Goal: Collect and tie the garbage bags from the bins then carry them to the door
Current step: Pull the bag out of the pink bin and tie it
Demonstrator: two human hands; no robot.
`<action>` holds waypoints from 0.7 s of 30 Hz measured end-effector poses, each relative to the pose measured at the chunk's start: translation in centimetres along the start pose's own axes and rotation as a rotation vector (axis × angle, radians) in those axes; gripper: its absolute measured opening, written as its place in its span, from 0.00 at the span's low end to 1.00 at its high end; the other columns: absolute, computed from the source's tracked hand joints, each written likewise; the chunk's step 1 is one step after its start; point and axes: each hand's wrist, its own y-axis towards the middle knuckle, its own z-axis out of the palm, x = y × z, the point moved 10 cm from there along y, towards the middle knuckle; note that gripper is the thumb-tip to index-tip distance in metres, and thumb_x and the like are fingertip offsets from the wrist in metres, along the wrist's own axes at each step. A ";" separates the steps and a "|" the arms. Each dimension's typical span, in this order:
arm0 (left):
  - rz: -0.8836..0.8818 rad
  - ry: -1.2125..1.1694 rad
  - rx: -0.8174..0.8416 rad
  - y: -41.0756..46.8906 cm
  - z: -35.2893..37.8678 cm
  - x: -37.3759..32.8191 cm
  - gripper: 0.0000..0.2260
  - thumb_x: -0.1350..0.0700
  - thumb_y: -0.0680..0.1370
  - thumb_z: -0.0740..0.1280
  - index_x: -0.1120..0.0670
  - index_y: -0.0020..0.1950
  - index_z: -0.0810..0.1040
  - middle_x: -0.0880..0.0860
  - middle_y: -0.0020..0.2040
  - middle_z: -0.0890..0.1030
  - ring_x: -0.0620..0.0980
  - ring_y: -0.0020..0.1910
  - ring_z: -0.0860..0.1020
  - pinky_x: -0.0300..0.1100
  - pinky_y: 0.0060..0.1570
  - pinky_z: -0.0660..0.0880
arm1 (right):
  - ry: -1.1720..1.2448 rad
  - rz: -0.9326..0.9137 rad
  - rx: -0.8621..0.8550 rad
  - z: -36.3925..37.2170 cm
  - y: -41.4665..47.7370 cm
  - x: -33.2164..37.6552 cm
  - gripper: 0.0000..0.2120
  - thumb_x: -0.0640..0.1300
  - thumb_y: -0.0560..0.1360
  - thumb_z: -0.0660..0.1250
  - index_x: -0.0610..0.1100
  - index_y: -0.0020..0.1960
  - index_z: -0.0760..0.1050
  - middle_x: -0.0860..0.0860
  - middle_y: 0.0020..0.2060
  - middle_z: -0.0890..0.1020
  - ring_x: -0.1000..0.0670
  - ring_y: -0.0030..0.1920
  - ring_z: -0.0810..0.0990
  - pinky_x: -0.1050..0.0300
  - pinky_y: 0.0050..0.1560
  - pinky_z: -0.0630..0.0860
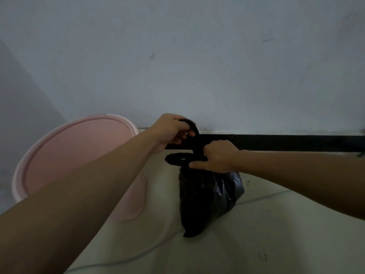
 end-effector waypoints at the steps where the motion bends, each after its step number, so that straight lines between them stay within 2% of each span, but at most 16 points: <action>1: -0.004 -0.026 -0.013 0.1 -0.3 0.0 0.06 0.64 0.76 0.65 0.56 0.50 0.80 0.52 0.37 0.83 0.47 0.33 0.76 0.38 0.32 0.71 | 0.084 0.022 -0.012 -0.2 -0.1 -0.2 0.26 0.69 0.76 0.53 0.49 0.34 0.68 0.52 0.30 0.73 0.49 0.34 0.75 0.55 0.36 0.70; 2: -0.021 -0.016 -0.052 0.2 -1.0 0.5 0.08 0.63 0.75 0.67 0.54 0.52 0.79 0.54 0.39 0.81 0.49 0.36 0.77 0.38 0.33 0.72 | 0.175 0.031 -0.003 -0.2 -0.1 -0.3 0.25 0.65 0.78 0.53 0.48 0.35 0.69 0.52 0.30 0.73 0.49 0.34 0.75 0.55 0.36 0.70; 4: -0.083 0.151 -0.126 0.2 -2.2 2.1 0.13 0.60 0.75 0.69 0.52 0.58 0.76 0.55 0.39 0.78 0.50 0.37 0.76 0.34 0.28 0.72 | 0.365 0.045 0.048 0.6 -0.1 -0.9 0.21 0.60 0.80 0.54 0.45 0.43 0.74 0.48 0.35 0.78 0.47 0.40 0.79 0.53 0.42 0.74; 5: -0.123 0.269 -0.113 0.1 -2.3 3.2 0.15 0.58 0.75 0.70 0.51 0.61 0.75 0.55 0.41 0.78 0.50 0.37 0.75 0.34 0.28 0.70 | 0.453 0.058 0.065 1.0 -0.1 -1.3 0.21 0.59 0.80 0.55 0.44 0.48 0.77 0.46 0.40 0.81 0.46 0.44 0.80 0.51 0.47 0.77; 7: -0.208 0.412 0.016 -0.4 -1.3 5.6 0.14 0.53 0.76 0.69 0.50 0.62 0.75 0.54 0.49 0.80 0.50 0.42 0.77 0.38 0.35 0.71 | 0.589 0.083 0.063 1.3 -0.2 -1.9 0.20 0.58 0.80 0.57 0.44 0.52 0.79 0.44 0.47 0.82 0.46 0.49 0.81 0.49 0.55 0.77; 8: -0.231 0.397 0.070 -0.6 -0.8 6.3 0.12 0.53 0.78 0.67 0.50 0.61 0.76 0.54 0.51 0.82 0.51 0.43 0.78 0.40 0.38 0.72 | 0.653 0.090 0.057 1.3 -0.1 -2.0 0.18 0.58 0.80 0.58 0.45 0.51 0.79 0.45 0.47 0.82 0.46 0.49 0.81 0.50 0.54 0.77; 9: -0.233 0.348 0.086 -0.8 -0.5 6.6 0.09 0.55 0.78 0.66 0.52 0.58 0.77 0.55 0.48 0.83 0.50 0.40 0.80 0.40 0.38 0.73 | 0.724 0.092 0.052 1.4 -0.1 -2.0 0.16 0.56 0.80 0.58 0.46 0.48 0.79 0.47 0.43 0.82 0.48 0.45 0.80 0.54 0.49 0.78; 11: -0.194 0.275 0.040 -0.8 -0.7 6.1 0.04 0.60 0.79 0.65 0.56 0.51 0.79 0.55 0.39 0.82 0.47 0.31 0.81 0.39 0.32 0.74 | 0.869 0.147 0.051 1.5 -0.1 -2.0 0.17 0.53 0.81 0.57 0.46 0.39 0.73 0.50 0.32 0.76 0.52 0.32 0.75 0.63 0.31 0.73; 12: -0.168 0.284 0.021 -0.6 -1.0 5.7 0.03 0.61 0.78 0.66 0.57 0.48 0.79 0.55 0.35 0.81 0.45 0.27 0.79 0.37 0.30 0.74 | 0.917 0.198 0.053 1.6 -0.1 -2.4 0.20 0.53 0.82 0.56 0.44 0.36 0.71 0.49 0.28 0.74 0.51 0.27 0.72 0.62 0.26 0.69; 14: -0.130 0.318 0.026 -0.4 -1.0 5.1 0.03 0.62 0.78 0.66 0.59 0.47 0.79 0.55 0.31 0.80 0.43 0.23 0.77 0.36 0.27 0.73 | 0.977 0.302 0.087 2.4 -0.1 -3.8 0.21 0.52 0.82 0.55 0.41 0.36 0.71 0.46 0.27 0.74 0.47 0.27 0.71 0.59 0.26 0.65; 17: -0.108 0.247 0.029 -0.4 -0.8 4.5 0.04 0.65 0.78 0.66 0.59 0.46 0.79 0.57 0.31 0.79 0.44 0.23 0.78 0.36 0.27 0.75 | 1.025 0.421 0.187 3.3 -0.7 -6.0 0.13 0.47 0.80 0.58 0.39 0.43 0.74 0.45 0.30 0.80 0.46 0.30 0.77 0.59 0.30 0.69; 19: -0.091 0.092 -0.028 -0.3 -1.1 4.0 0.04 0.65 0.78 0.65 0.59 0.45 0.77 0.58 0.33 0.80 0.47 0.25 0.80 0.39 0.30 0.77 | 1.174 0.468 0.260 3.8 -1.0 -6.6 0.08 0.43 0.80 0.61 0.39 0.50 0.75 0.45 0.35 0.82 0.49 0.33 0.80 0.60 0.30 0.72; 21: -0.108 -0.144 -0.064 -0.3 -1.6 4.1 0.02 0.60 0.78 0.66 0.58 0.46 0.76 0.60 0.37 0.80 0.51 0.32 0.82 0.42 0.34 0.78 | 1.376 0.502 0.334 4.3 -1.6 -6.4 0.06 0.41 0.80 0.60 0.39 0.52 0.74 0.45 0.37 0.82 0.50 0.35 0.81 0.59 0.31 0.73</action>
